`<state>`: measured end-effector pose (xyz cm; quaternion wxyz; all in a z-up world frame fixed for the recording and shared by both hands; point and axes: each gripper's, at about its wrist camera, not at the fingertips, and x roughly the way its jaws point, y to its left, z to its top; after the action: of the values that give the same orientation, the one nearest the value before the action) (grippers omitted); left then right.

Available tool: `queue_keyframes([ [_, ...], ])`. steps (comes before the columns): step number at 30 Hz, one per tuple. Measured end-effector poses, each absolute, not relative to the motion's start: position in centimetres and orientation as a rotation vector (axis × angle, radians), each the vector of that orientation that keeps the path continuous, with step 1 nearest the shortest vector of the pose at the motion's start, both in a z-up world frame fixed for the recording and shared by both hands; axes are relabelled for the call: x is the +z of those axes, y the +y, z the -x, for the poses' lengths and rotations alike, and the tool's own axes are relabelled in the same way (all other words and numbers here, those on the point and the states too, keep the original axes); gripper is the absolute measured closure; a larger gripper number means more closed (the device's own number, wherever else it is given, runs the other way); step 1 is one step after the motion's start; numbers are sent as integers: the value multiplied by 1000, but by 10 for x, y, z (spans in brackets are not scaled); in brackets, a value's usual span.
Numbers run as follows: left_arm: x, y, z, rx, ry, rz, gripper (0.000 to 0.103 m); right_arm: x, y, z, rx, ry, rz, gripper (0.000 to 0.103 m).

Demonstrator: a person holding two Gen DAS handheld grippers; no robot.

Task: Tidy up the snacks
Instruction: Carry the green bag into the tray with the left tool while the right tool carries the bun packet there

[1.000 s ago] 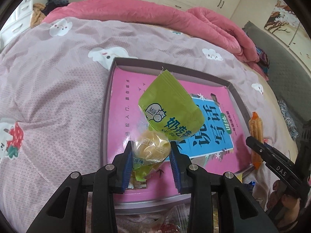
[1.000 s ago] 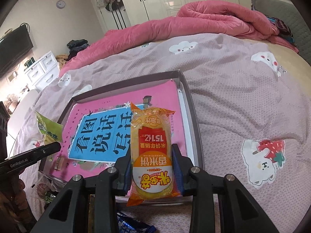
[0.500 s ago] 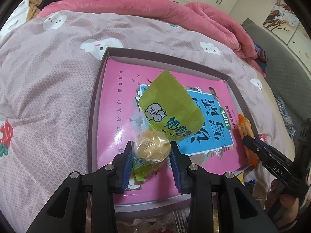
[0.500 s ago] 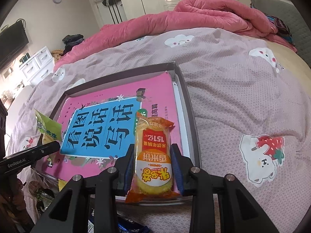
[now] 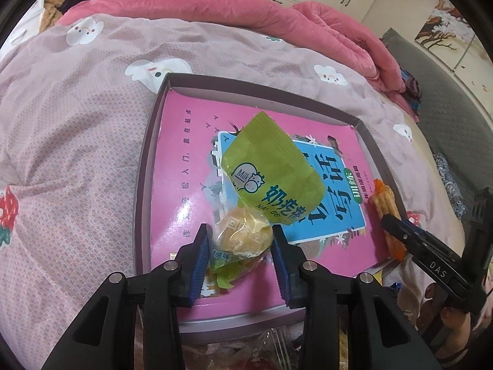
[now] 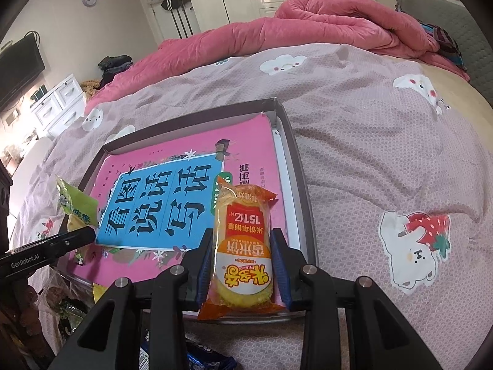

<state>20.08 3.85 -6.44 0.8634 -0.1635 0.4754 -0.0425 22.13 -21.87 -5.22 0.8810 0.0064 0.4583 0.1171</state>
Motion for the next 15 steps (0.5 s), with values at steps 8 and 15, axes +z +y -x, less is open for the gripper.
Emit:
queue_keyframes([
  [8,-63,39,-200,-91,999,350,60,-50,-214,-219,264,951,-1,67],
  [15,-55,39,-196,-95,981,351,53,-45,-213,-217,272,932,0,67],
])
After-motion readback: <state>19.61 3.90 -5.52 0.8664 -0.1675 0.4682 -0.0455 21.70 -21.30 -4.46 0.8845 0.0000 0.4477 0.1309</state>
